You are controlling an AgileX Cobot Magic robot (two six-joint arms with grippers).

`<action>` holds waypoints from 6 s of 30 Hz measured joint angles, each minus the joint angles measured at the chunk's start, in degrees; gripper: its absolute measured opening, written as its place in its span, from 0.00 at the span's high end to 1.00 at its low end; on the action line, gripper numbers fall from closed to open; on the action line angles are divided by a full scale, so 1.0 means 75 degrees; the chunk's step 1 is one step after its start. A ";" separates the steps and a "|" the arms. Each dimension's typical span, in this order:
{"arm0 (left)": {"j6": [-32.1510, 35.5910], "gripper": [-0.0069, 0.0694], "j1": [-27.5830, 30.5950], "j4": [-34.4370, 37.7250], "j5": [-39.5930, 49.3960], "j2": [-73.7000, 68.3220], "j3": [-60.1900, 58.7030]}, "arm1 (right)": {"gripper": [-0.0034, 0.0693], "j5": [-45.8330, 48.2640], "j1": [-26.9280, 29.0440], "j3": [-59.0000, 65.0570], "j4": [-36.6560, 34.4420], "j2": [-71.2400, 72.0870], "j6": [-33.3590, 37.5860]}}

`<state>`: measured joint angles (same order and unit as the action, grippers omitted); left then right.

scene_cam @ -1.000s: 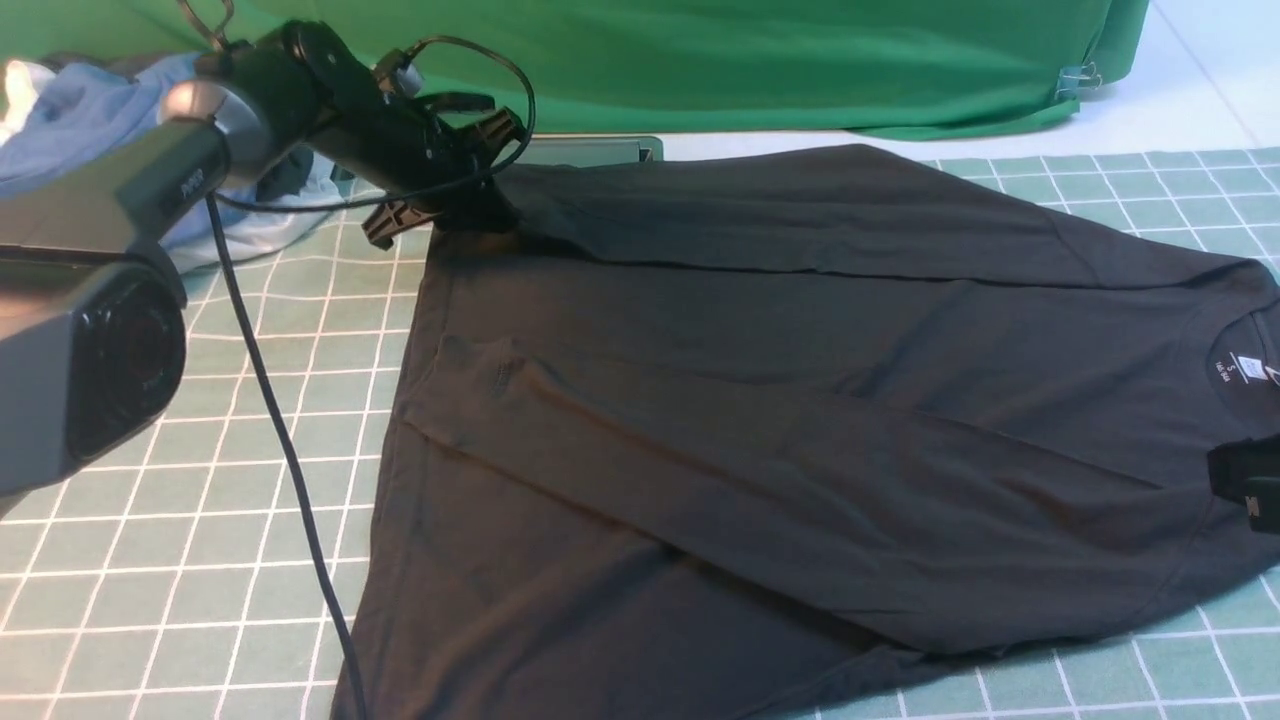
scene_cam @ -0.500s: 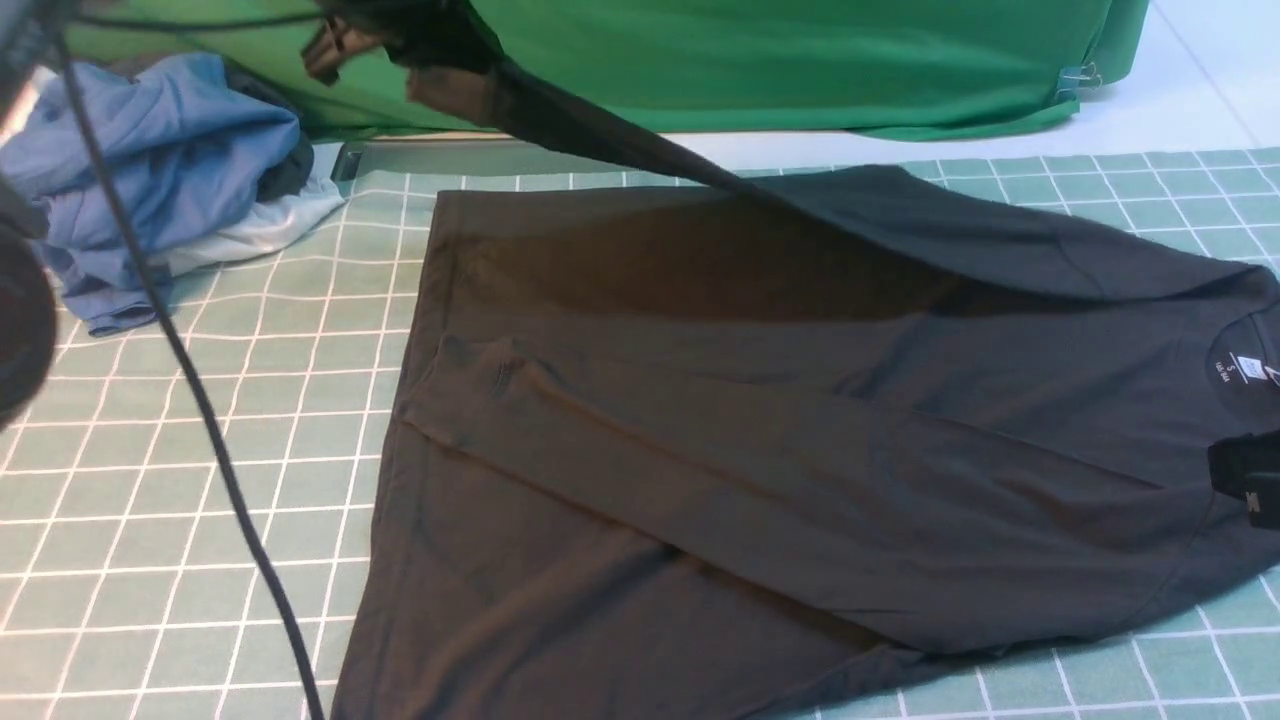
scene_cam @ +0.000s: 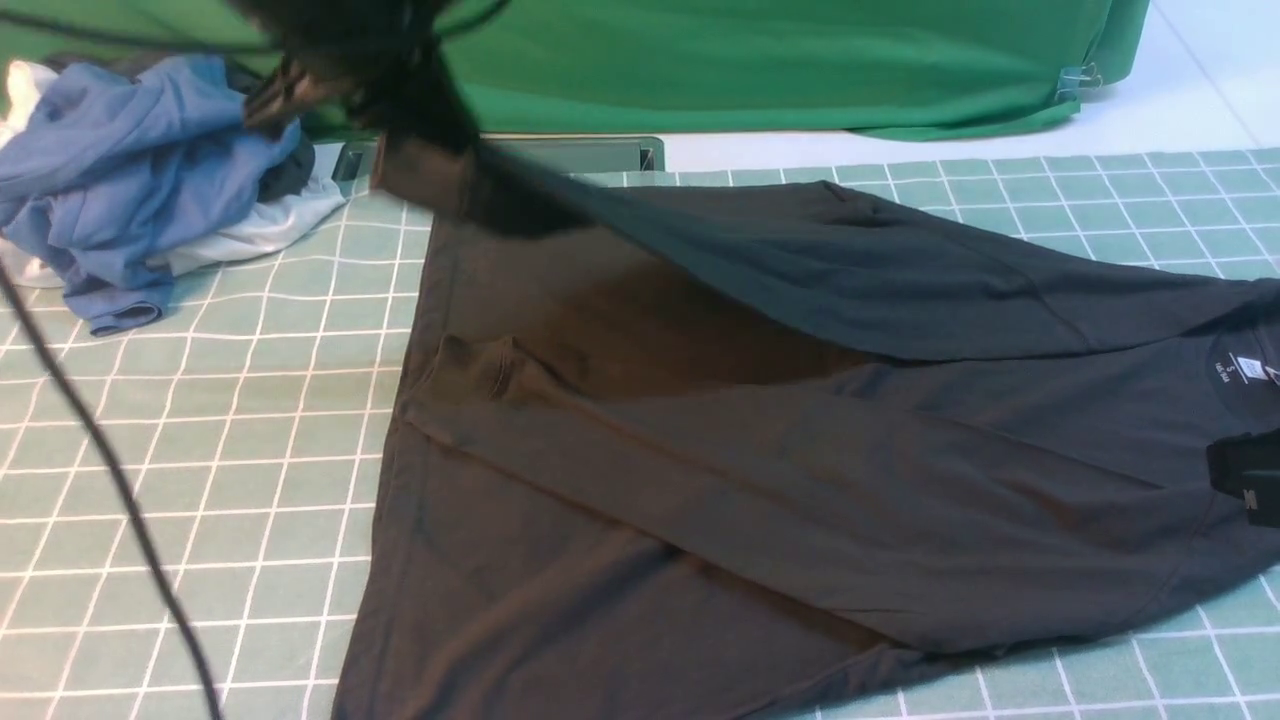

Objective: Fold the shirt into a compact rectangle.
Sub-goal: 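Fold the left side of the dark shirt inward over its body with the left gripper, then grasp the near edge of the shirt at its hem and shoulder corners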

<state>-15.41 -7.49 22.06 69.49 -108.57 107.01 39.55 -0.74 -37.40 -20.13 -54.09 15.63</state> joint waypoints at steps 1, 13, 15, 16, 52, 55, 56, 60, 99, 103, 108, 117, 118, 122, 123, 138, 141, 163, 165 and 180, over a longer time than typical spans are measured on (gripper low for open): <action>-0.0023 0.89 -0.0008 -0.0092 -0.0010 0.0324 -0.0785 | 0.63 0.0000 0.0000 0.0000 0.0000 0.0000 0.0000; 0.0087 0.88 -0.0156 -0.0313 -0.1555 0.0618 -0.3992 | 0.63 -0.0014 0.0000 0.0000 0.0000 0.0000 0.0000; 0.0112 0.86 -0.0156 -0.0306 -0.1564 0.0618 -0.4173 | 0.63 -0.0021 0.0000 0.0000 0.0000 0.0000 0.0000; 0.0112 0.83 -0.0156 -0.0314 -0.1509 0.0618 -0.4191 | 0.63 -0.0021 0.0000 0.0000 0.0000 0.0000 0.0000; 0.0044 0.89 0.0219 -0.1334 -0.1396 0.0530 -0.2797 | 0.63 -0.0163 0.0000 0.0000 -0.0062 0.0000 -0.0007; -0.0009 0.89 0.0415 -0.1311 -0.0719 0.1094 -0.2628 | 0.63 -0.0163 0.0000 0.0000 -0.0062 0.0000 -0.0014; -0.0037 0.89 0.0425 -0.1299 -0.0472 0.1265 -0.2688 | 0.63 -0.0163 0.0000 0.0000 -0.0062 0.0000 -0.0014; -0.0156 0.88 0.0325 -0.1256 -0.0258 0.1882 -0.3468 | 0.63 -0.0163 0.0000 0.0000 -0.0062 0.0000 -0.0020; -0.0777 0.18 -0.1288 -0.0955 -0.3150 0.2988 -0.9558 | 0.63 -0.0322 0.0000 0.0000 -0.0062 0.0000 -0.0115; -0.0563 0.20 -0.1288 -0.1010 -0.3108 0.2988 -0.9529 | 0.63 -0.0329 0.0000 0.0000 -0.0062 0.0000 -0.0125; -0.0528 0.29 -0.1288 -0.1004 -0.3234 0.2859 -0.9111 | 0.63 -0.0329 0.0000 0.0000 -0.0069 0.0000 -0.0125; -0.0400 0.42 -0.1288 -0.0460 -0.3260 0.2828 -0.8962 | 0.63 -0.0307 0.0000 0.0000 -0.0069 0.0000 -0.0118; -0.0392 0.42 -0.1288 -0.0460 -0.3253 0.2828 -0.8962 | 0.63 -0.0293 0.0000 0.0000 -0.0069 0.0000 -0.0118; -0.0366 0.42 -0.1288 -0.0602 -0.3173 0.2828 -0.8955 | 0.63 -0.0279 0.0000 0.0000 -0.0069 0.0000 -0.0118; -0.0367 0.42 -0.1288 -0.0737 -0.3097 0.2828 -0.8955 | 0.63 -0.0279 0.0000 0.0000 -0.0069 0.0000 -0.0129; -0.0847 0.42 -0.1288 -0.1082 -0.3170 0.2825 -0.8955 | 0.63 -0.0279 0.0000 0.0000 -0.0069 0.0000 -0.0129; -0.0866 0.42 -0.1288 -0.0861 -0.3181 0.2825 -0.8955 | 0.63 -0.0279 0.0000 0.0000 -0.0069 0.0000 -0.0129; 0.0172 0.89 -0.1288 -0.0931 -0.3102 0.3210 -0.8727 | 0.63 -0.0101 0.0000 0.0000 -0.0069 0.0000 -0.0132; 0.0172 0.89 -0.1288 -0.1019 -0.2949 0.3494 -0.8576 | 0.63 0.0158 0.0000 -0.0011 -0.0104 0.0000 -0.0122; 0.0402 0.89 -0.1288 -0.1695 -0.2773 0.3772 -0.8699 | 0.25 0.2106 -0.2089 -0.1007 0.0028 -0.0553 0.0544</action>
<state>-12.40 -17.15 9.35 48.69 -80.28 41.76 55.35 -16.41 -44.95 -19.92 -58.24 19.71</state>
